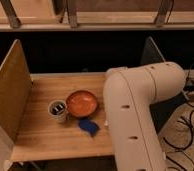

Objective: Place the pepper in the ceramic bowl

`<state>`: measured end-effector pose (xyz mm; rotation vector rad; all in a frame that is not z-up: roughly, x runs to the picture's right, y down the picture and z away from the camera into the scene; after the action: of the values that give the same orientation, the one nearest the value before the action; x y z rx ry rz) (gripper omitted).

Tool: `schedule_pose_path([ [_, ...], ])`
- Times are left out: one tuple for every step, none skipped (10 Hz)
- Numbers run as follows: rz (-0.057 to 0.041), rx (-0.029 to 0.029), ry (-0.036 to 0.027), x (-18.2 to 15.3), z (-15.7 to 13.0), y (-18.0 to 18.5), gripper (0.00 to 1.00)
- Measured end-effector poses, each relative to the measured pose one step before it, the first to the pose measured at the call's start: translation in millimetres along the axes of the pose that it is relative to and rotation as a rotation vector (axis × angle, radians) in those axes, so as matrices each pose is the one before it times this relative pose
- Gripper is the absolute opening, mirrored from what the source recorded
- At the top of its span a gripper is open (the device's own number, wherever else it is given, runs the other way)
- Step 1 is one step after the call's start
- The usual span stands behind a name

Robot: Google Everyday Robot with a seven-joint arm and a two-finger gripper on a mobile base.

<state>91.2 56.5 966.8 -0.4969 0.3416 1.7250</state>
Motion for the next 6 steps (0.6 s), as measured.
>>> schedule_pose_path([
  [0.00537,-0.00596,-0.02575,-8.11,-9.84,0.08,0.0],
  [-0.00522,-0.00683,-0.04113,-10.43,-17.17,2.69,0.0],
  [-0.01273,-0.00416,-0.02671,-5.7,-11.33,3.93,0.0],
  [-0.02516,-0.0134,-0.04211,-7.35,-19.08,9.7,0.0],
  [-0.02975,-0.01935,-0.03356,-3.14,-16.32,13.29,0.0],
  [-0.03109,-0.02012,-0.02595,-0.1,-13.17,14.23,0.0],
])
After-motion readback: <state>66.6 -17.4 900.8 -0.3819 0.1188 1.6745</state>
